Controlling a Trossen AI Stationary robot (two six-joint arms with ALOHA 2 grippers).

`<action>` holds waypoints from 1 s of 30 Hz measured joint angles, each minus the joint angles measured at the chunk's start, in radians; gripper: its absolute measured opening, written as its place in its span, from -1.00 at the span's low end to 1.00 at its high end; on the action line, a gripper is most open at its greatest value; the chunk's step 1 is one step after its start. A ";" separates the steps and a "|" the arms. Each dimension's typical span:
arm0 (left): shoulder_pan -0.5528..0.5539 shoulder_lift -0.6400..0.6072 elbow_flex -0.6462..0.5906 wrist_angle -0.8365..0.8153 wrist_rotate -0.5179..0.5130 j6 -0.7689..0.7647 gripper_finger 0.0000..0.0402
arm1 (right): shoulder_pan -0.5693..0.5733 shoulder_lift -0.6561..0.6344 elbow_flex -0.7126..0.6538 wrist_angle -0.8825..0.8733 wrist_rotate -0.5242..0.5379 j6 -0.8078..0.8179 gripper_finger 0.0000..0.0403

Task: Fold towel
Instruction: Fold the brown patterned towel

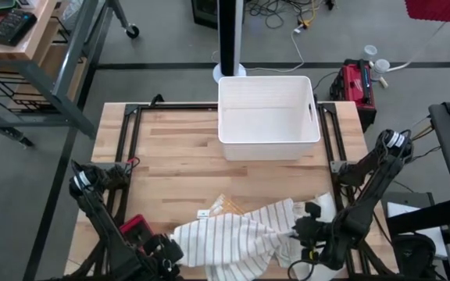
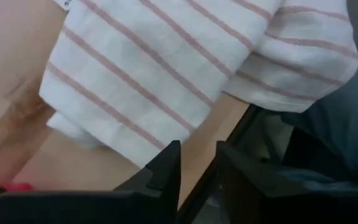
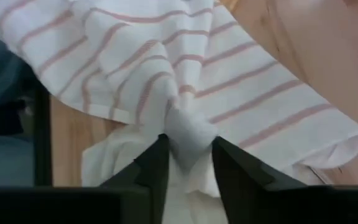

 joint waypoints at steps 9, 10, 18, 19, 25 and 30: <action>-0.080 0.006 -0.113 0.151 -0.009 -0.038 -0.52 | 0.039 0.026 -0.001 -0.029 0.018 -0.036 -0.08; -0.093 0.012 -0.138 0.206 -0.013 0.004 -0.52 | 0.050 0.030 -0.001 -0.028 0.024 -0.048 -0.06; -0.141 0.051 -0.319 0.276 -0.081 -0.224 -0.52 | 0.092 0.047 -0.001 -0.028 0.085 -0.015 -0.03; -0.142 0.050 -0.322 0.280 -0.085 -0.221 -0.52 | 0.092 0.047 -0.001 -0.027 0.085 -0.013 -0.02; -0.170 0.025 -0.312 0.289 -0.234 -0.201 -0.54 | 0.092 0.048 -0.001 -0.022 0.117 -0.013 -0.02; -0.160 0.024 -0.339 0.281 -0.237 -0.319 -0.47 | 0.094 0.048 -0.001 -0.017 0.137 -0.014 -0.02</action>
